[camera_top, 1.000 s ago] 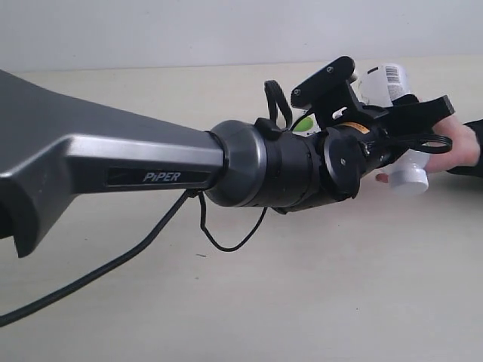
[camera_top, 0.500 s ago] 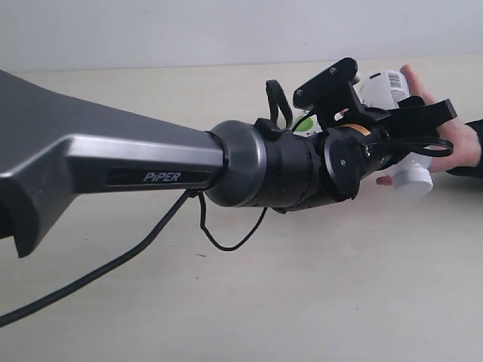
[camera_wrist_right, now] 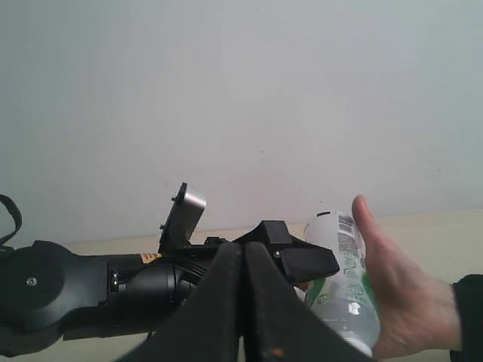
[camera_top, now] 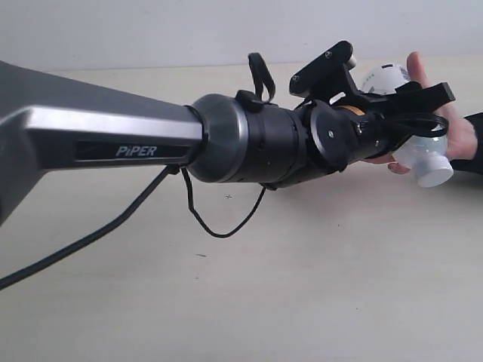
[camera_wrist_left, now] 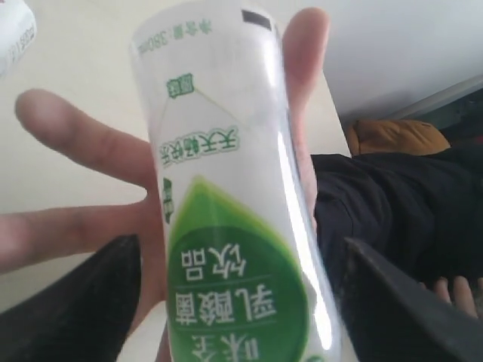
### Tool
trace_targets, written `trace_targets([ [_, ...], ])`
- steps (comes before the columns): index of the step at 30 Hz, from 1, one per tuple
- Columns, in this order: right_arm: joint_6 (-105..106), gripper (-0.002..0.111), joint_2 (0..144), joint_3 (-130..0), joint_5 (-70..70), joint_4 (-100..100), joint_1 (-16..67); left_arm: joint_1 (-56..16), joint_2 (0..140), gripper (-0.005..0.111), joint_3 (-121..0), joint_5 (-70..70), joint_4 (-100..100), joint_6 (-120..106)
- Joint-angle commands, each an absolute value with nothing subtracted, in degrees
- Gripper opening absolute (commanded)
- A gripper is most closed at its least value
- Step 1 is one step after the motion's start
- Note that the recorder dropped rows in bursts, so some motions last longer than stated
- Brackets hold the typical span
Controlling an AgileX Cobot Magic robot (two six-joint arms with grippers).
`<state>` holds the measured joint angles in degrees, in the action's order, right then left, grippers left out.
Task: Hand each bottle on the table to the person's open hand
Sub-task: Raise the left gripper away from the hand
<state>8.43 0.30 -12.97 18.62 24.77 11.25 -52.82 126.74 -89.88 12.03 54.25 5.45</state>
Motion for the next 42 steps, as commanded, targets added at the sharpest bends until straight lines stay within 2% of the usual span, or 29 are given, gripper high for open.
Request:
trace_targets([
  [1,8.8,0.0,0.0,-12.8,18.4,24.5,11.3,-52.5,125.1,0.07,-90.1,11.2,54.0,3.0],
  [11,8.8,0.0,0.0,-12.8,18.4,24.5,11.3,-52.0,121.6,0.07,-90.1,10.3,54.0,-4.6],
  [23,8.8,0.0,0.0,-12.8,18.4,24.5,11.3,-44.9,114.6,0.068,-90.1,-7.9,49.2,-12.4],
  [25,8.8,0.0,0.0,-12.8,18.4,24.5,11.3,-44.5,113.5,0.062,-90.0,-9.1,48.4,-14.0],
  [28,8.8,0.0,0.0,-12.8,18.9,24.5,11.3,-44.5,111.7,0.043,-89.2,-9.2,48.1,-15.8],
  [33,8.8,0.0,0.0,-12.8,19.6,24.5,11.3,-44.5,109.3,0.0,-87.5,-8.9,44.7,-17.1],
  [42,8.8,0.0,0.0,-12.8,19.6,24.5,11.3,-43.4,105.3,0.001,-77.4,0.0,38.4,-22.5],
])
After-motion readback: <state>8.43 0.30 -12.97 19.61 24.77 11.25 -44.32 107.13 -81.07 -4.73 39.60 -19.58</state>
